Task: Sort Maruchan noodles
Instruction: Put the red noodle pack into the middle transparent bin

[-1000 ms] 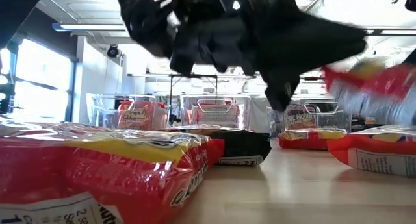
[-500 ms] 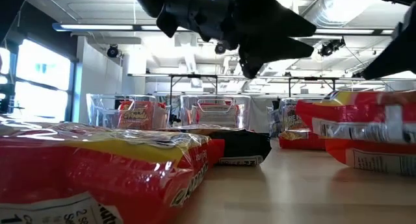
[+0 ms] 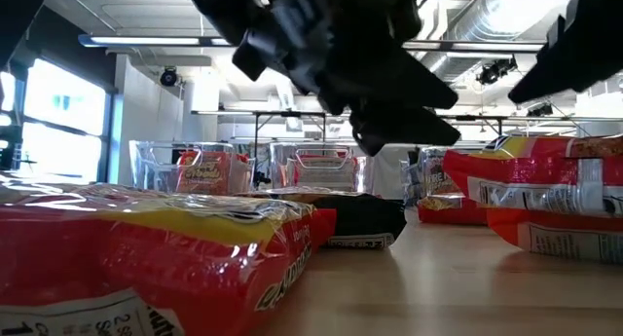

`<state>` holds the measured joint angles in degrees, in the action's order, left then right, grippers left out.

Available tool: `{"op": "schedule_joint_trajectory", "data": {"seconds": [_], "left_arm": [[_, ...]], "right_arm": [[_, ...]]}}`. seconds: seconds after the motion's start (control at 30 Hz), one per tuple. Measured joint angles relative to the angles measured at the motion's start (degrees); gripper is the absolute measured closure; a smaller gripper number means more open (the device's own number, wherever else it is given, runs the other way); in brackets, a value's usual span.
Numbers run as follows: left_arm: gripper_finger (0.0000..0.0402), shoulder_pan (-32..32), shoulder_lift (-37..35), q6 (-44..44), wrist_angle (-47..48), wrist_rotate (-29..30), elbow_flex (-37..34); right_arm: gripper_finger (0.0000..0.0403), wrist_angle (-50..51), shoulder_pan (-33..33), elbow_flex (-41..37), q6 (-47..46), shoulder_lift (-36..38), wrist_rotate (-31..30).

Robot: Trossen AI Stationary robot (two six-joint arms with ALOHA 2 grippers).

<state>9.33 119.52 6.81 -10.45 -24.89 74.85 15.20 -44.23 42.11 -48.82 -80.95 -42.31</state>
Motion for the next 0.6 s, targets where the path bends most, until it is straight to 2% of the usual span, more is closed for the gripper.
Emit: {"op": "schedule_joint_trajectory", "data": {"seconds": [0.17,0.4,0.6], "left_arm": [[0.0208,3.0,0.0,-10.2,1.5,1.0,0.0],[0.0208,5.5,1.4,-14.9,-1.1,16.9,0.2],[0.0209,5.9,2.9,-13.8,-0.3,17.1,0.0]], "right_arm": [[0.0402,4.7,0.0,4.1,1.6,0.0,-0.7],[0.0402,8.0,0.0,8.4,4.1,0.0,-0.7],[0.0402,12.8,0.0,12.2,3.9,0.0,-0.8]]}}
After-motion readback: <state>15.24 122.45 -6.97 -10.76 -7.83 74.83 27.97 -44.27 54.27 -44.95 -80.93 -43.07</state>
